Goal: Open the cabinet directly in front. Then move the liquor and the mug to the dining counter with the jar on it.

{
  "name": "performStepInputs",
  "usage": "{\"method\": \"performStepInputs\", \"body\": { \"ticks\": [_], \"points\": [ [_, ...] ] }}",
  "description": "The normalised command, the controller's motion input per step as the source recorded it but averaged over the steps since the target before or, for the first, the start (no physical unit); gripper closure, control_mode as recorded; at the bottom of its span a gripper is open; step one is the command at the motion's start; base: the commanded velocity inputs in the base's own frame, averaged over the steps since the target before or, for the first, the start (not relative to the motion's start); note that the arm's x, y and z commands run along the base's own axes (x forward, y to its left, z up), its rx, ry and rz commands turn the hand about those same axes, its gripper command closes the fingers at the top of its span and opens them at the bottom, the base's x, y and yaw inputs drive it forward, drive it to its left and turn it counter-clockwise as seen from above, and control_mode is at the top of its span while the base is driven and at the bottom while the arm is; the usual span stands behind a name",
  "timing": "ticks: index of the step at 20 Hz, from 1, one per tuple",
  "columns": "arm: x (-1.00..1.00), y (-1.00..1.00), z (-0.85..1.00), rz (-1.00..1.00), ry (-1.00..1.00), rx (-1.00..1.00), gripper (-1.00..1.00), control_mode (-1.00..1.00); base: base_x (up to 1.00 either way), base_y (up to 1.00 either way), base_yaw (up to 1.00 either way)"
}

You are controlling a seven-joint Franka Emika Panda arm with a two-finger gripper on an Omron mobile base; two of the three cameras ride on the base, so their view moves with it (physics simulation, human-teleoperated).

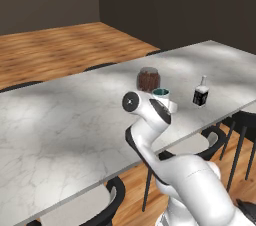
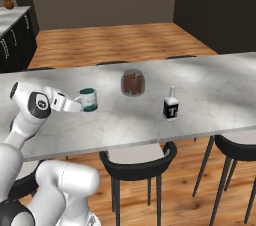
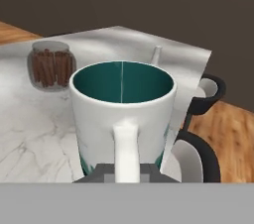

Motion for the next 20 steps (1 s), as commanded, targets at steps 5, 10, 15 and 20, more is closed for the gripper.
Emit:
{"method": "performStepInputs", "body": {
  "ticks": [5,10,15,20],
  "points": [
    [0.46,0.0,0.0,0.0,0.02,0.0,1.0,-1.0,0.0,0.0,0.0],
    [0.57,0.0,0.0,0.0,0.04,0.0,1.0,-1.0,0.0,0.0,0.0],
    [0.51,0.0,-0.07,0.0,0.01,0.0,1.0,-1.0,0.0,0.0,0.0],
    [0.41,0.0,-0.17,0.0,0.0,0.0,1.0,-1.0,0.0,0.0,0.0]
  ]
}}
